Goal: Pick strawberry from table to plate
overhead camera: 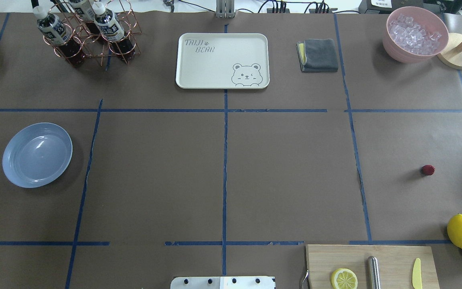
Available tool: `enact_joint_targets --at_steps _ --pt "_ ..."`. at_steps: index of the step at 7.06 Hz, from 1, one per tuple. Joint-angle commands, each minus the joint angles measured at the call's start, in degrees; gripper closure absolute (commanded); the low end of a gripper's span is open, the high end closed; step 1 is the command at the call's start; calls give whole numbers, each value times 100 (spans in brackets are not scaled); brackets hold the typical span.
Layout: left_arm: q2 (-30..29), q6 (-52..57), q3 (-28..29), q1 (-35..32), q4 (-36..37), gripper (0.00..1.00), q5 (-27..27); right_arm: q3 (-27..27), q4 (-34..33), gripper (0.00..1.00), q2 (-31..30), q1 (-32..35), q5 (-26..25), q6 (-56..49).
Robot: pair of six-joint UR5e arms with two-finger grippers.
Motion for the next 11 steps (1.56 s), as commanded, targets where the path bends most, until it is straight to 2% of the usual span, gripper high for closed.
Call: enact_joint_targets --at_steps 1,4,5,7,8,9,10,11 --pt "-8 -44 -3 -2 -758 0 -62 -53 -14 0 536 0 -47 59" --pt "-77 -53 259 -2 -2927 0 -18 -185 -14 0 872 0 49 657" --pt "-339 -53 426 -2 -3265 0 -79 -177 -5 0 881 0 41 631" --pt "-359 -428 445 163 -3512 0 -298 -177 -5 0 881 0 41 648" --pt "-272 -849 593 461 -3828 0 -317 -133 -5 0 881 0 41 657" --pt "-263 -1853 681 1081 -3979 0 -56 -133 -5 0 881 0 41 683" --pt "-219 -2673 865 1496 -4555 5 669 -159 -5 0 881 0 41 684" --pt "-149 -3838 1250 1901 -5283 27 798 -168 -14 0 872 0 41 684"
